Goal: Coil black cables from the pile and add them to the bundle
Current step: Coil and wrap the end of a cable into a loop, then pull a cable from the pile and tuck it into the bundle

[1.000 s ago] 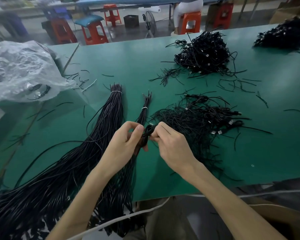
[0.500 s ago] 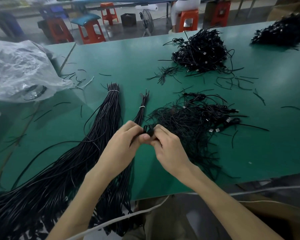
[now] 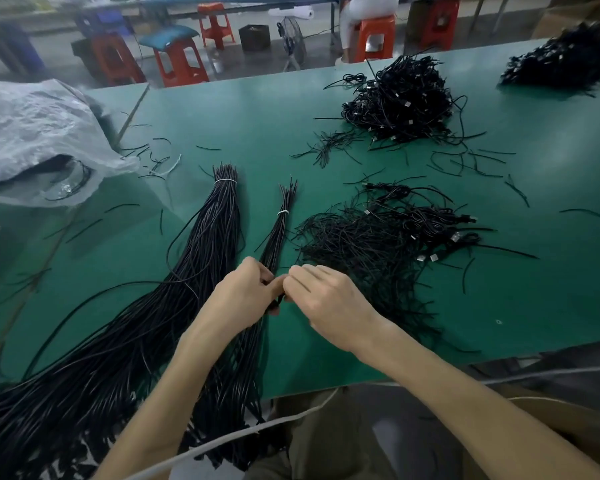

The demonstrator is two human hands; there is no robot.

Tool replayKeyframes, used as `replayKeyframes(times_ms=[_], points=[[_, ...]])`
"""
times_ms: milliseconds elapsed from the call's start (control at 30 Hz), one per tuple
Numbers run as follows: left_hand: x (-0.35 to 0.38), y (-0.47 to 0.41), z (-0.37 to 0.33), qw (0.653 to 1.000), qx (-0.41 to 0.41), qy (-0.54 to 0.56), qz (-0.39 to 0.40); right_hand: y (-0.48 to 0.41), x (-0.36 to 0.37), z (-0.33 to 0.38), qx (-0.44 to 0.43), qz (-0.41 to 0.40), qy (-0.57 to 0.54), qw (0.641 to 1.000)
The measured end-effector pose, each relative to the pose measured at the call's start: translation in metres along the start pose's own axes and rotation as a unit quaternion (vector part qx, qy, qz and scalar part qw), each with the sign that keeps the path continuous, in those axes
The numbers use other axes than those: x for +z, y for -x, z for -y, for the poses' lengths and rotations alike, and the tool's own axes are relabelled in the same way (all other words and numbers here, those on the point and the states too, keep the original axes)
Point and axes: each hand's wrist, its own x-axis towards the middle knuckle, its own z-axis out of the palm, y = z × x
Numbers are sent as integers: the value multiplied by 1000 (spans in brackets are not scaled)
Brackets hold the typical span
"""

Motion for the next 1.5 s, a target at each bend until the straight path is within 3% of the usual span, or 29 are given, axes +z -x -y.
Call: replayKeyframes(times_ms=[100,233,333,400,467,567,833,1000,1233,1367,1500], points=[[2,-3,-1,999,3,35,11,2,-2,-3,12,9,-13,1000],[2,-3,1,994,14,105,2,7,-11,-28,171,-1,-95,981],[4,-3,19,999,11,-14,-27,10,-22,-69,342,-2,-129,931],[10,-3,28,996,7,-90,-25,16,-32,-103,433,-60,-137,889],[22,0,31,989,7,-151,-6,25,-41,-130,500,-86,-137,851],[39,2,31,973,22,-229,-15,40,-40,-148,562,-48,-150,812],[44,7,31,947,-21,-314,-57,54,-14,-124,571,-59,-179,799],[41,13,36,946,-16,-315,-76,47,-9,-102,541,-62,-181,819],[30,8,40,977,-39,-207,-27,30,8,-48,458,39,-275,845],[20,8,39,1000,-18,2,25,16,26,-15,438,125,-395,797],[15,11,37,994,64,63,55,0,41,10,453,155,-508,716]])
